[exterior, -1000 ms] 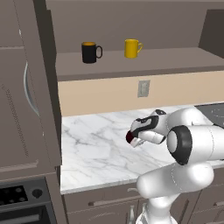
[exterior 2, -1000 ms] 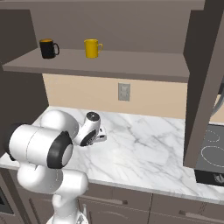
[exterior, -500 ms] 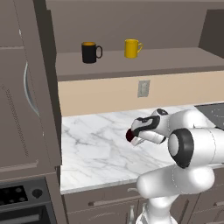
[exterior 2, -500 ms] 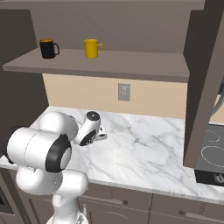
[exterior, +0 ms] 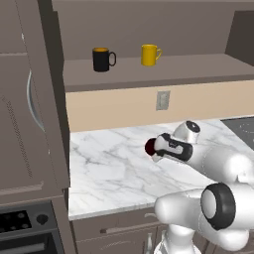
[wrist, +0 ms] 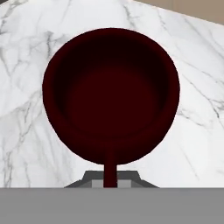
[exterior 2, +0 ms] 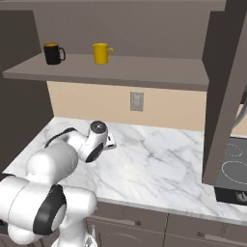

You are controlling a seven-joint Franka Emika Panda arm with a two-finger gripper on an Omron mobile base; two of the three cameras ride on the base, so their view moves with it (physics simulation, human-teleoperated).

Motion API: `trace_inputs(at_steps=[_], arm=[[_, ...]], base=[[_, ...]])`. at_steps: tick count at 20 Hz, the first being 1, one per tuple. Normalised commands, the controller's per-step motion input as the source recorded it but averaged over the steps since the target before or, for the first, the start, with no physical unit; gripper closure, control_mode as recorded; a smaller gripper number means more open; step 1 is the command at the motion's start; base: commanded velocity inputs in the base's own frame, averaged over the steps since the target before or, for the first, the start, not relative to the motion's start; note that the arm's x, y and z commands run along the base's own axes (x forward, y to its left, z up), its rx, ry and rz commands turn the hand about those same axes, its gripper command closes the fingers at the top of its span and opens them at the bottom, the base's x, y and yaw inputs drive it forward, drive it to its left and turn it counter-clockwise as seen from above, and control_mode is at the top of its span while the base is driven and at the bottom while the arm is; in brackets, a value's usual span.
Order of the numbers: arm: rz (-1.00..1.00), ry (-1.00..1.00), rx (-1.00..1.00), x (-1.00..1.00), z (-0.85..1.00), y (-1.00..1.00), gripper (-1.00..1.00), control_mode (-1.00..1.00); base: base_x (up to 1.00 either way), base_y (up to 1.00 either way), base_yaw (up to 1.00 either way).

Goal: Pick the mug on the counter and place it in the cabinet with the handle facing the right, like the mugs already inside.

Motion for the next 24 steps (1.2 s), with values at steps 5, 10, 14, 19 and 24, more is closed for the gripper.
trace_inputs(at_steps=[5,10,14,19,24], arm=[[0.00,-0.07,0.00,-0.15,0.71,0.00,1.00,-1.00],[0.00,-0.05,0.01,-0.20,0.71,0.06,1.00,-1.00],[0.00,-0.02,0.02,-0.24,0.60,0.07,1.00,-1.00],[0.02,-0.01,0.00,-0.23,0.59,0.05,1.00,-1.00],[0.04,-0.02,0.00,-0.19,0.62,0.00,1.00,-1.00]], base=[[0.00,0.00,0.00],[0.00,0.00,0.00],[0.00,0.00,0.00],[0.00,0.00,0.00],[0.00,0.00,0.00]])
